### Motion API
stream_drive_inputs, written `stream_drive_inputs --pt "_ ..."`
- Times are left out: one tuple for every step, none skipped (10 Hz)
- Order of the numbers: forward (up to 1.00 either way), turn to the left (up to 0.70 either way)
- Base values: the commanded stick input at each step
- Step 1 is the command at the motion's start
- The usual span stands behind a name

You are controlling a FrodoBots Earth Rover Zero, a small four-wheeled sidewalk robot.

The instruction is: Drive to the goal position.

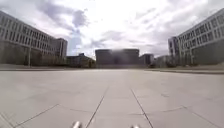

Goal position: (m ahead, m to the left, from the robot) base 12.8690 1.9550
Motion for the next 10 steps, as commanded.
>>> stream_drive_inputs --pt "0.7 0.0" --pt "0.7 0.01" --pt "0.7 0.02" --pt "0.7 0.0" --pt "0.7 0.01" --pt "0.7 0.01" --pt "0.7 0.0" --pt "0.7 0.0" --pt "0.7 0.0" --pt "0.7 0.0"
